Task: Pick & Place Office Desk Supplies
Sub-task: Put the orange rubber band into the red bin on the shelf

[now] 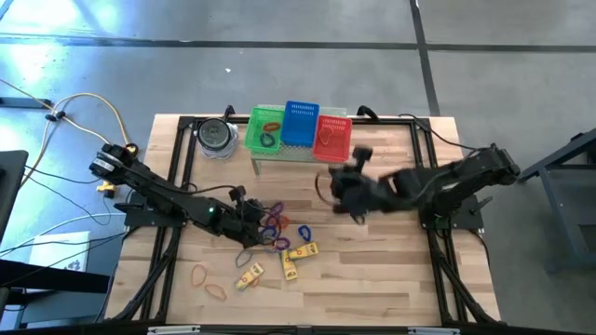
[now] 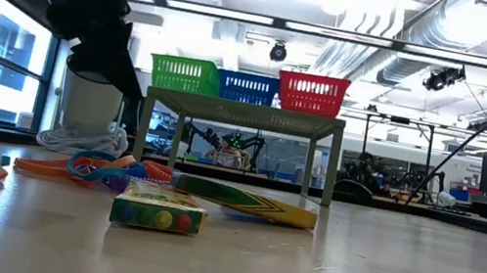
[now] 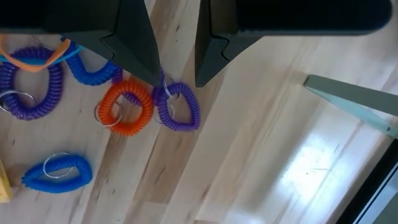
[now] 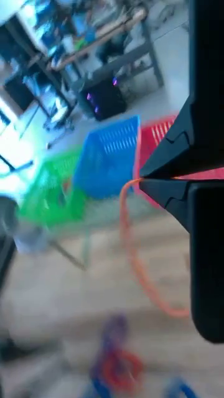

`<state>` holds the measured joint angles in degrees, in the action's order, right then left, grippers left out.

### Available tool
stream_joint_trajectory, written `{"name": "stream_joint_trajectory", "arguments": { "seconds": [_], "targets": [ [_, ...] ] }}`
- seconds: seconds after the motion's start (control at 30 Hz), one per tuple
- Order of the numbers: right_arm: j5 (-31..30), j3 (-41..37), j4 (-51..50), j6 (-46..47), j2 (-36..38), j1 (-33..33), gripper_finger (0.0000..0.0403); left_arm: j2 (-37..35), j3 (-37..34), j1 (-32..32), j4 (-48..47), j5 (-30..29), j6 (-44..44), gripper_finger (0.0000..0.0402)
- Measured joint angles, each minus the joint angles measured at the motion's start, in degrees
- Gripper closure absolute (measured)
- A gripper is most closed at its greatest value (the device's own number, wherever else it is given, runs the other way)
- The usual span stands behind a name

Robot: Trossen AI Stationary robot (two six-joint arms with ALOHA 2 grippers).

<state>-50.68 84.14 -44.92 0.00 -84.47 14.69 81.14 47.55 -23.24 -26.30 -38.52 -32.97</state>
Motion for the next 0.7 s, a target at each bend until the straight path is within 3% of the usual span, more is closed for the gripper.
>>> {"name": "stream_joint_trajectory", "arguments": {
  "seconds": [0.2,0.4,0.47,0.7],
  "targets": [
    [4.27,4.02,0.56,1.04,0.05,-10.64,0.04,0.0,0.0,0.0,0.0,-0.02,0.0,0.0309],
    [17.46,4.02,-2.79,8.15,-1.31,-23.1,0.04,0.0,0.0,0.0,0.0,0.0,0.02,0.0309],
    [18.99,4.02,-3.51,8.95,-2.77,-26.23,0.0401,0.0,0.0,0.01,0.0,-0.01,0.02,0.0309],
    [22.28,3.99,-4.35,10.25,-8.68,-31.21,0.04,0.0,0.0,0.02,0.0,-0.04,0.02,0.0309]
  ]
}}
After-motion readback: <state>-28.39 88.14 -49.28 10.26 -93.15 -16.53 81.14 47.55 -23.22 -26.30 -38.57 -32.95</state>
